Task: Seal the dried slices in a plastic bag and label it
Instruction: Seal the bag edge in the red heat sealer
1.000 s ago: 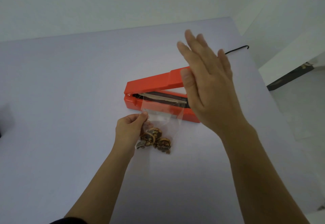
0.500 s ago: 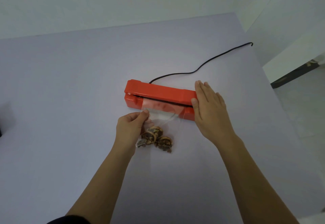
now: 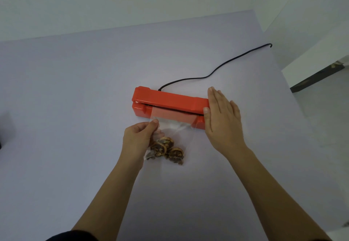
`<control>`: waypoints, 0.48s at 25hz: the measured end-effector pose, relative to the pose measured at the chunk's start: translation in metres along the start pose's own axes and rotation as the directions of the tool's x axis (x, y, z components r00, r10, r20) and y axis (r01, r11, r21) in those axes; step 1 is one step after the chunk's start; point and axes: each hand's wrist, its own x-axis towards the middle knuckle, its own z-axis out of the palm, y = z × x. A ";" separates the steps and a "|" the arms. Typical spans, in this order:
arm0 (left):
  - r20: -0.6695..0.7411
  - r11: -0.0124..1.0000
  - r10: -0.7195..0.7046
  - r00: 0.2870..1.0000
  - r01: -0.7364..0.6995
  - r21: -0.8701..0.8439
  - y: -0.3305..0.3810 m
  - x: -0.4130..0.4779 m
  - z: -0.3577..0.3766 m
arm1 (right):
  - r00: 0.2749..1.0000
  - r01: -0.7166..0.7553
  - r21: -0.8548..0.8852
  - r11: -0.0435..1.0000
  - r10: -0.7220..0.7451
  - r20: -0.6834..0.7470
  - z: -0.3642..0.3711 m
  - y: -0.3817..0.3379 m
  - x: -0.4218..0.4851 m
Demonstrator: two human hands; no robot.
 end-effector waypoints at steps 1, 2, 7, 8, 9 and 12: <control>-0.002 1.000 -0.003 1.000 0.003 -0.005 0.001 -0.001 0.000 | 1.000 0.004 0.003 1.000 -0.004 0.004 0.000 0.000 0.000; -0.003 1.000 -0.006 1.000 0.006 -0.011 0.001 -0.001 0.001 | 1.000 0.007 0.002 1.000 -0.007 0.007 0.000 0.001 0.000; -0.009 1.000 -0.004 1.000 0.004 -0.020 0.004 -0.003 0.003 | 1.000 0.009 -0.016 1.000 -0.009 0.000 0.000 0.003 0.000; -0.008 1.000 -0.005 1.000 0.005 -0.022 0.004 -0.003 0.003 | 1.000 0.008 -0.016 1.000 -0.008 0.001 0.001 0.003 0.000; -0.006 1.000 -0.005 1.000 0.005 -0.023 0.004 -0.003 0.003 | 1.000 0.007 -0.014 1.000 -0.007 0.001 0.001 0.003 0.000; -0.005 1.000 -0.005 1.000 0.005 -0.020 0.003 -0.003 0.004 | 1.000 0.006 -0.017 1.000 -0.006 -0.013 0.002 0.003 0.000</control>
